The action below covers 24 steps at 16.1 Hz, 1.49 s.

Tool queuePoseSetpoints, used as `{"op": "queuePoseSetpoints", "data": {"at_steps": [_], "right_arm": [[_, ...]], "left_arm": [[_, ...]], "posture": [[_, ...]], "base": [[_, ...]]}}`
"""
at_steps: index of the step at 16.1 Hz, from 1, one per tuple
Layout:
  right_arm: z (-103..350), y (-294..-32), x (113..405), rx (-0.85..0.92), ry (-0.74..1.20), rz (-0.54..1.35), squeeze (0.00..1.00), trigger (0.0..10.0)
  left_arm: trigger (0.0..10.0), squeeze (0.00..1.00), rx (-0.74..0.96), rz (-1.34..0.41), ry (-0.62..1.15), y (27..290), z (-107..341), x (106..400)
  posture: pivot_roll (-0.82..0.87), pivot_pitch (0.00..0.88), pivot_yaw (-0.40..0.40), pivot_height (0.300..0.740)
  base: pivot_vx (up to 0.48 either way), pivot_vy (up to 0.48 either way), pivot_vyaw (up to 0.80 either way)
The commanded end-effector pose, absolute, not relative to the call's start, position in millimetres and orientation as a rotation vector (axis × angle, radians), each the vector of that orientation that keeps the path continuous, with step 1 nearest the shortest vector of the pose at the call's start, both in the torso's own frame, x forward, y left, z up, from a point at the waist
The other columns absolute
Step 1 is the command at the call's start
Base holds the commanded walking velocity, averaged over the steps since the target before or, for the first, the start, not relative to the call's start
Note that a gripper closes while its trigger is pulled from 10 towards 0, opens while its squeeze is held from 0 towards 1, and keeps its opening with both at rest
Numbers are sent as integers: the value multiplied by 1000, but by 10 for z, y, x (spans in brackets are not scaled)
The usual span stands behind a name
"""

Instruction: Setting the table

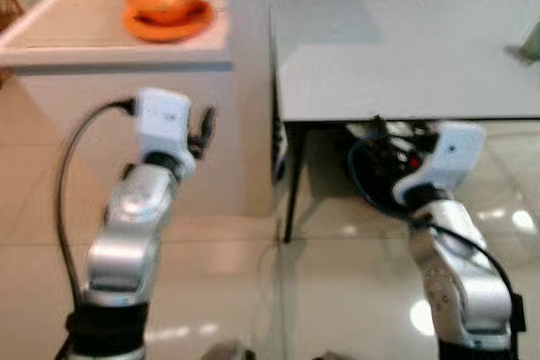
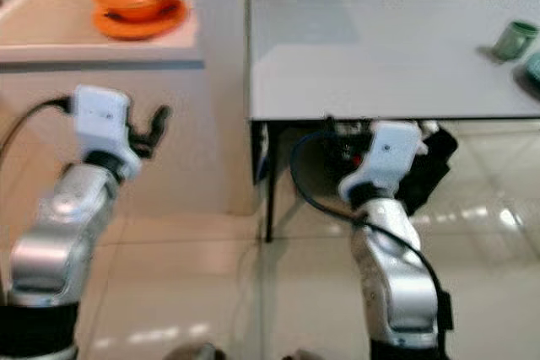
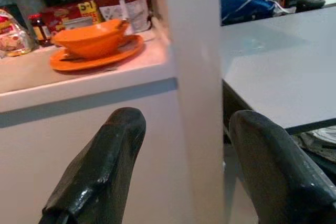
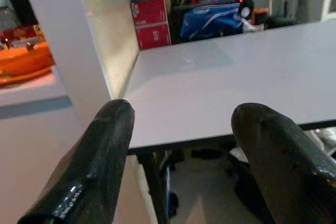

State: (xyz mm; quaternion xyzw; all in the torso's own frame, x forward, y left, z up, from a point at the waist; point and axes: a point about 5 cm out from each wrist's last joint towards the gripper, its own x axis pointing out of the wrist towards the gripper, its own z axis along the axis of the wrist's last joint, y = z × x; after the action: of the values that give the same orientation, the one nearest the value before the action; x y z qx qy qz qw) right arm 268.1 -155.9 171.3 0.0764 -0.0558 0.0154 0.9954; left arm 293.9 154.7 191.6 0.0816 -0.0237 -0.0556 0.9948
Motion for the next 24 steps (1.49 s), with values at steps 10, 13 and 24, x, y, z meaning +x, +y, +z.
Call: {"op": "queuePoseSetpoints", "data": {"at_steps": [10, 13, 24], "right_arm": [[1804, -1504, 2724, 161, -152, 70, 0, 10000], [1824, -1528, 2750, 156, -163, 55, 0, 10000], [2032, -1654, 2888, 121, -224, 32, 0, 10000]], "left_arm": [[10000, 0, 172, -87, -69, 1578, 1963, 2947], [10000, 0, 142, -103, -80, 1551, 2016, 2945], [10000, 0, 176, -147, -155, 1453, 2139, 2974]], "posture": [[44, 9, -9, 740], [45, 8, -7, 740], [36, 6, -14, 740]], "base": [[0, 480, 0], [0, 0, 0], [141, 0, 0]]}}
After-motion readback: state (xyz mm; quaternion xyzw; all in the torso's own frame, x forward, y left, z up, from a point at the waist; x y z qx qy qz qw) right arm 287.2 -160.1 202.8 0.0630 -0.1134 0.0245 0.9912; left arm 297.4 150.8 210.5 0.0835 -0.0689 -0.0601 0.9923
